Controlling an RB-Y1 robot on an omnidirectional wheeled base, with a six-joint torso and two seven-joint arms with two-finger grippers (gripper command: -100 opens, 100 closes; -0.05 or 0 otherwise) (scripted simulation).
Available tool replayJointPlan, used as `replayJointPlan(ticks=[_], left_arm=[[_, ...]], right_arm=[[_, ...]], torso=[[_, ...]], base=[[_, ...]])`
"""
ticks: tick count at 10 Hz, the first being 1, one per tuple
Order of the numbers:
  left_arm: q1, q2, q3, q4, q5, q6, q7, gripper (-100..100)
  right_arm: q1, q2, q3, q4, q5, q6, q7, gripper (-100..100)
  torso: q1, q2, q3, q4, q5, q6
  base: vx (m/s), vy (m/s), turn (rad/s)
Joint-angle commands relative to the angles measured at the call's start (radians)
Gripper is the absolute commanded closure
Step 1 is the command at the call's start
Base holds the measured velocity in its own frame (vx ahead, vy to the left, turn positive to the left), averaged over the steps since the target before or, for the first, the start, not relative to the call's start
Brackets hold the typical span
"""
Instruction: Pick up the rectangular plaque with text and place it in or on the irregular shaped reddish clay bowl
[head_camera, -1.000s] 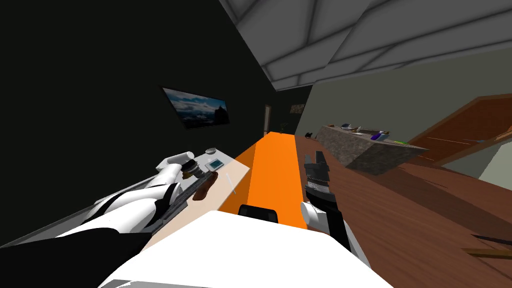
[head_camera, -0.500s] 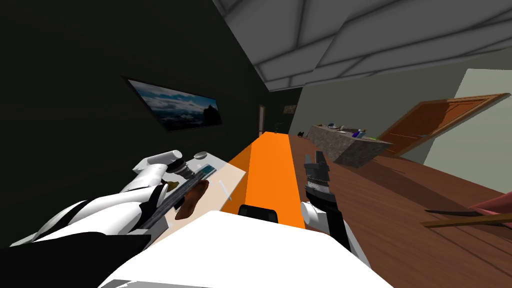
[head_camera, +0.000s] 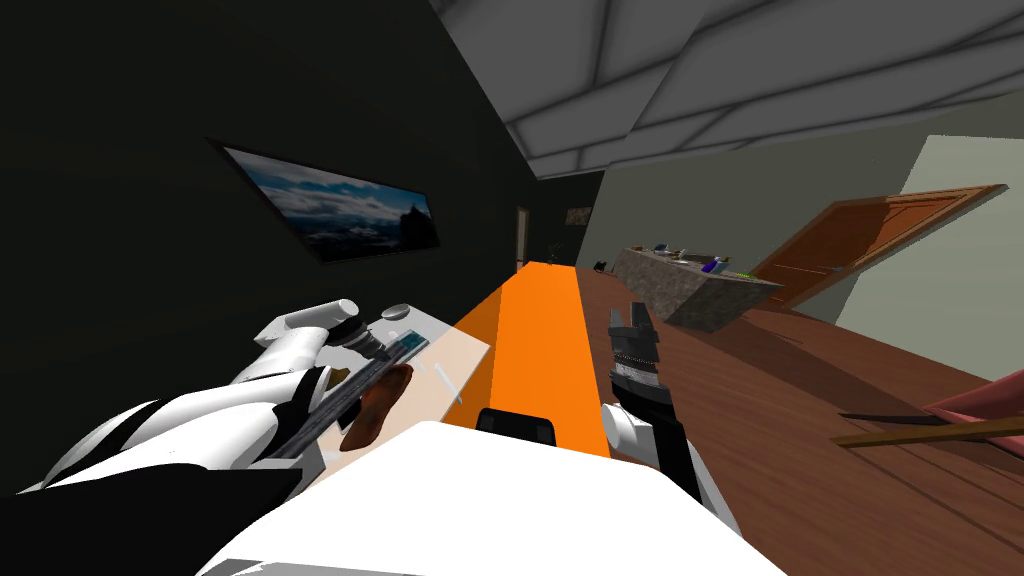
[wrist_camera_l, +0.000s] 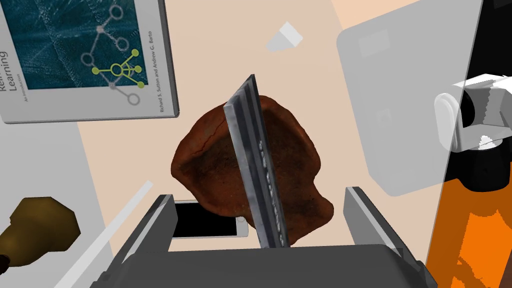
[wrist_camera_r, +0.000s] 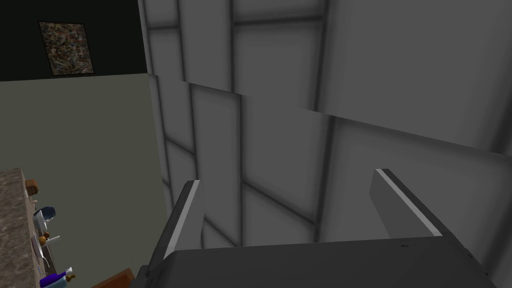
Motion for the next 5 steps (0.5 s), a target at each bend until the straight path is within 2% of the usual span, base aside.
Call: replayJointPlan(ticks=[1, 3, 4, 5], left_arm=[[0.0, 0.0, 0.0, 0.0, 0.0, 0.0, 0.0, -100], [0.0, 0.0, 0.0, 0.0, 0.0, 0.0, 0.0, -100], [0.0, 0.0, 0.0, 0.0, 0.0, 0.0, 0.0, 0], [-0.014, 0.034, -0.022, 0.05, 0.023, -0.011, -0.049, -100]], right_arm=[[0.0, 0.0, 0.0, 0.0, 0.0, 0.0, 0.0, 0], [0.0, 0.0, 0.0, 0.0, 0.0, 0.0, 0.0, 0], [0.0, 0.0, 0.0, 0.0, 0.0, 0.0, 0.0, 0], [0.0, 0.0, 0.0, 0.0, 0.0, 0.0, 0.0, 0]], torso=[[0.0, 0.0, 0.0, 0.0, 0.0, 0.0], [0.0, 0.0, 0.0, 0.0, 0.0, 0.0], [0.0, 0.0, 0.0, 0.0, 0.0, 0.0], [0.0, 0.0, 0.0, 0.0, 0.0, 0.0]], base=[[0.0, 0.0, 0.0], [0.0, 0.0, 0.0], [0.0, 0.0, 0.0], [0.078, -0.033, 0.074]])
